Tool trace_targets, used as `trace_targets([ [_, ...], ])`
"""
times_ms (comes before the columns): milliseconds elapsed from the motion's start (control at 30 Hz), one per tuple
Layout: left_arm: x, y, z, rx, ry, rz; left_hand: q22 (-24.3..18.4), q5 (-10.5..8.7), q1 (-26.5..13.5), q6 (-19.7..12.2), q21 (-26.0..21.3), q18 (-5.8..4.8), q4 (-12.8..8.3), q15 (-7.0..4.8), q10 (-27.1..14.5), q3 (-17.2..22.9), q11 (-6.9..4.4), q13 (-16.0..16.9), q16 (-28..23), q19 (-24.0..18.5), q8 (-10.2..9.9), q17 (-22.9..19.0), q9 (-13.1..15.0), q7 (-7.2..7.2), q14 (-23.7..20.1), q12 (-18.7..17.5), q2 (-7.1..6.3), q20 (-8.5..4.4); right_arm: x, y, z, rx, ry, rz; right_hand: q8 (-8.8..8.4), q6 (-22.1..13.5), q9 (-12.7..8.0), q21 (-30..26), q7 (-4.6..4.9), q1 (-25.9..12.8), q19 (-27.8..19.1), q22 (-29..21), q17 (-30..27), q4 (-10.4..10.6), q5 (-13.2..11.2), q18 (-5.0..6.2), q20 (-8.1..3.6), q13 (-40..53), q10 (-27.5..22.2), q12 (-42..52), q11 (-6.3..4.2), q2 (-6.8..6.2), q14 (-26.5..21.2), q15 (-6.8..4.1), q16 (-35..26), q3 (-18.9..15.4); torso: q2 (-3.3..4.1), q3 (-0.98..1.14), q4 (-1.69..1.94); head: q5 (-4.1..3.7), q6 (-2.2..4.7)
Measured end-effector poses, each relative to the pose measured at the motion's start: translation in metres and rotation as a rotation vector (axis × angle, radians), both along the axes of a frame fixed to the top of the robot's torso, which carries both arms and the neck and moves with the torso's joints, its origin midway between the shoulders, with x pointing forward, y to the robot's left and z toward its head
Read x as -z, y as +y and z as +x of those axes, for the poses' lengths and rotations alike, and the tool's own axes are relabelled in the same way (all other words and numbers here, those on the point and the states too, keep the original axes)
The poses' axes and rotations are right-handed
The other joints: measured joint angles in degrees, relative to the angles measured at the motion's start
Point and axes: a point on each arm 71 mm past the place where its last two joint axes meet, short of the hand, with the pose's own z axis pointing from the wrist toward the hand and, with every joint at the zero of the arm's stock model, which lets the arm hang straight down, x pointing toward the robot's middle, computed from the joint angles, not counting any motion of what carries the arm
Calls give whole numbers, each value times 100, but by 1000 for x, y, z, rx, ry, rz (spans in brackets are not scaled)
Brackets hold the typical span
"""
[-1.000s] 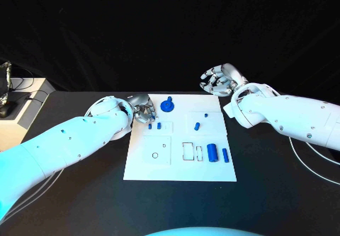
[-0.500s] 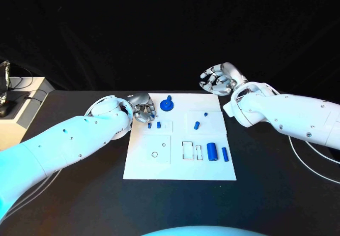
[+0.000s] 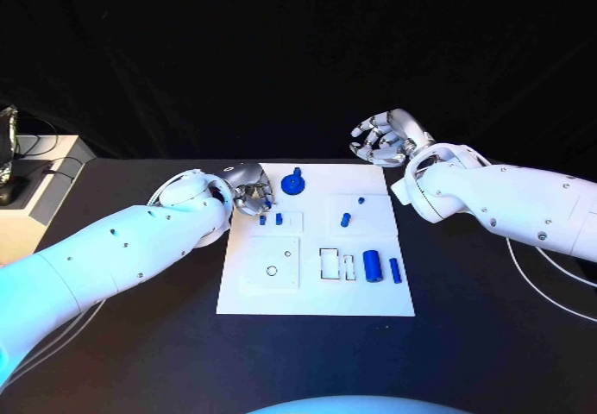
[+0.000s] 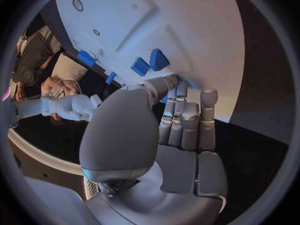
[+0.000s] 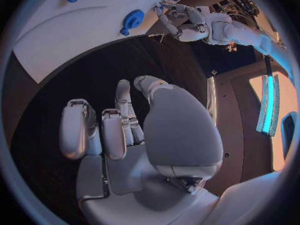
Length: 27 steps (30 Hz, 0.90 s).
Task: Assemble the parts on the task board
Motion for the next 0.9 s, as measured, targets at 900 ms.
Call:
trace_targets([
  [900,-21,12,-11,14,-19,-140,25,-1,-30,19,28,0,-8,20,26,39,14,3,-1,0,-15,18,1,20,20,-50,30,0,0,-2,0,4,0,-1,22,-2,7,0,-2,0,0,-2,-6,0,0,0,0,-13,0,0,1,0,0,0,-22,0,-7,-3,5,-5,60],
])
